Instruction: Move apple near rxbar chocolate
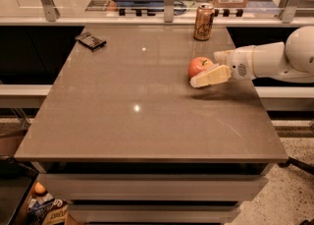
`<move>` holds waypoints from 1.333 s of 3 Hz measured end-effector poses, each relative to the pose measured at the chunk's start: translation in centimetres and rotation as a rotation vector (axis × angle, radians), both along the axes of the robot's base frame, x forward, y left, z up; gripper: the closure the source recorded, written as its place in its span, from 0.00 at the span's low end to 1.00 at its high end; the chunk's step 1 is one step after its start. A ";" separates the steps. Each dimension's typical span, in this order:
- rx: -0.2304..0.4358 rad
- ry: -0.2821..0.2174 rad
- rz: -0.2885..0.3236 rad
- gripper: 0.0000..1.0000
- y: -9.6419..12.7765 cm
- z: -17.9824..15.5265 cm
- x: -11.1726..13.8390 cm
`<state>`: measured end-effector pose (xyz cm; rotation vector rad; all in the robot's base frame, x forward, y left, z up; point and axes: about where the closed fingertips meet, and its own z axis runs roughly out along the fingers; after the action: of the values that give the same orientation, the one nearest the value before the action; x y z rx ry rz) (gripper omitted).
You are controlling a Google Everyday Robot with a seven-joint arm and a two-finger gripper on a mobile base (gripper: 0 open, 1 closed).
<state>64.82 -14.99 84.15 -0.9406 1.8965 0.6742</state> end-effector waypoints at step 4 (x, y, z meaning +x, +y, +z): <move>0.049 -0.005 0.022 0.72 1.0 -0.1 0.3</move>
Offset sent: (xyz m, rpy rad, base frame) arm 0.0018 0.0007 0.0010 0.0414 -0.0089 0.0065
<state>65.08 -14.02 84.03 -0.9320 1.8592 0.7276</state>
